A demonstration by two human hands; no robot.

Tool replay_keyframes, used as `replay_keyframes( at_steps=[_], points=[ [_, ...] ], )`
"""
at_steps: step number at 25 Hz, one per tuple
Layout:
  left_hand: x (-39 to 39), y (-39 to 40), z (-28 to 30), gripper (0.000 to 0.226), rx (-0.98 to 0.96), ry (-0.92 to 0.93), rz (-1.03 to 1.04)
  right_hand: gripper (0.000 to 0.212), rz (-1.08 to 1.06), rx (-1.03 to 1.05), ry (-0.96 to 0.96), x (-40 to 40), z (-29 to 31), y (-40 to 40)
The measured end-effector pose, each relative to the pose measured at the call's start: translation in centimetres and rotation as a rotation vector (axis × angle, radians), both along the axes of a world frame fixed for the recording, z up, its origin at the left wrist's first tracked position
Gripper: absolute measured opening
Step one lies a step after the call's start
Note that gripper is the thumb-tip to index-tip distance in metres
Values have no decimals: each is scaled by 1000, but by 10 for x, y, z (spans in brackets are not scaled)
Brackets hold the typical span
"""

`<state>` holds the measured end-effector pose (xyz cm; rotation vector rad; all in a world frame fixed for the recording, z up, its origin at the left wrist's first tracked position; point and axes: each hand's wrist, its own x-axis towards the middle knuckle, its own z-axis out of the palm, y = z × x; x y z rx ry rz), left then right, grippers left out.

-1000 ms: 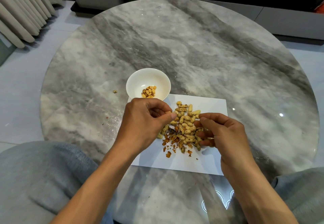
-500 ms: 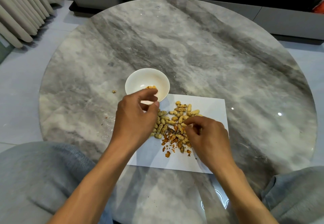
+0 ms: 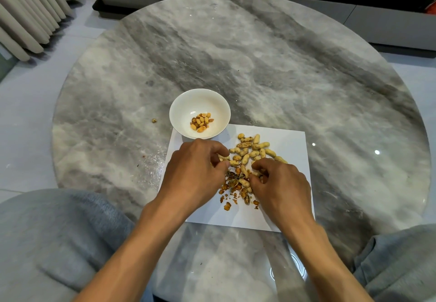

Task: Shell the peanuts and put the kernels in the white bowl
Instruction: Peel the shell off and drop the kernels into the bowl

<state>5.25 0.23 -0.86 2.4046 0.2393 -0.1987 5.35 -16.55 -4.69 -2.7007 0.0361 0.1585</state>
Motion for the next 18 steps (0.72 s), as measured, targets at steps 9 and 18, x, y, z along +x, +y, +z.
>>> replay_keyframes(
  at_steps=[9, 18],
  points=[
    [-1, 3, -5, 19, 106, 43, -30, 14, -32, 53, -12, 3, -4, -3],
    [-1, 0, -11, 24, 109, 42, -80, 18, 86, -80, -7, 0, -8, 3]
  ],
)
